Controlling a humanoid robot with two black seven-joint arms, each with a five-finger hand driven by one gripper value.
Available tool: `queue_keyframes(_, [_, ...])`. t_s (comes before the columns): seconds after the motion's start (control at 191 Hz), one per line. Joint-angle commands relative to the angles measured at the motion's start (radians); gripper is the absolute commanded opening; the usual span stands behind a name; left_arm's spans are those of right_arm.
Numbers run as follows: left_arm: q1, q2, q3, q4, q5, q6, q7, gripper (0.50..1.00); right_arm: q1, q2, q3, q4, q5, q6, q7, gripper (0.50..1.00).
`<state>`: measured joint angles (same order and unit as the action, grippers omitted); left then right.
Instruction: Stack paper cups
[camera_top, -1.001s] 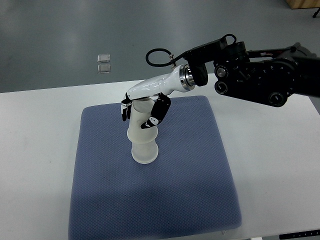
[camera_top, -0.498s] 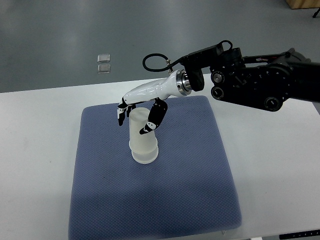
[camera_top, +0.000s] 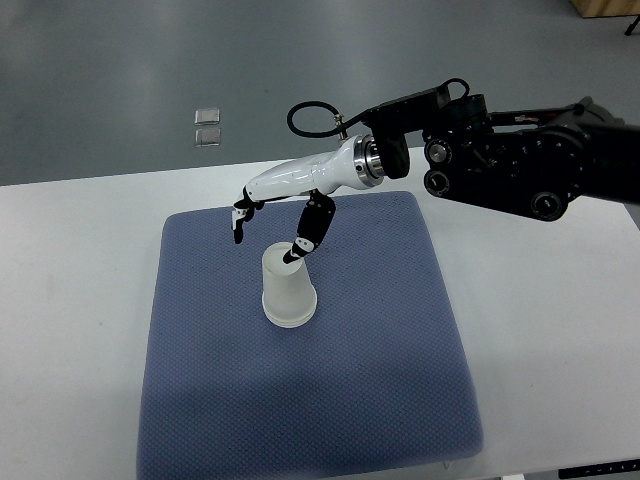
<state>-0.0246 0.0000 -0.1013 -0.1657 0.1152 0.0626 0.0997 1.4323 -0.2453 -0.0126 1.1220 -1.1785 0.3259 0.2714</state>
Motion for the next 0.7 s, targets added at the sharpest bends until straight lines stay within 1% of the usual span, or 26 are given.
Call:
queue_keyframes(0.0, [0.000,0.000,0.000,0.000,0.000,0.000,0.000,1.000,0.000,-0.009,0.033,-0.004,0.000,-0.005,0.000,0.901])
queue_keyframes(0.21, [0.000,0.000,0.000,0.000,0.000,0.000,0.000,1.000,-0.012,-0.032,0.140,-0.047,0.060,-0.005,0.003,0.901])
queue_keyframes(0.335, [0.000,0.000,0.000,0.000,0.000,0.000,0.000,1.000,-0.056,-0.045,0.233,-0.120,0.227,-0.004,-0.001,0.901])
queue_keyframes(0.477, [0.000,0.000,0.000,0.000,0.000,0.000,0.000,1.000,-0.101,-0.048,0.283,-0.209,0.439,-0.007,-0.001,0.901])
queue_keyframes(0.545, [0.000,0.000,0.000,0.000,0.000,0.000,0.000,1.000,-0.135,-0.045,0.312,-0.258,0.565,-0.024,-0.001,0.899])
queue_keyframes(0.587, [0.000,0.000,0.000,0.000,0.000,-0.001,0.000,1.000,-0.161,-0.038,0.333,-0.291,0.671,-0.048,0.000,0.899])
queue_keyframes(0.697, [0.000,0.000,0.000,0.000,0.000,0.000,0.000,1.000,-0.213,-0.037,0.347,-0.318,0.859,-0.103,0.000,0.901])
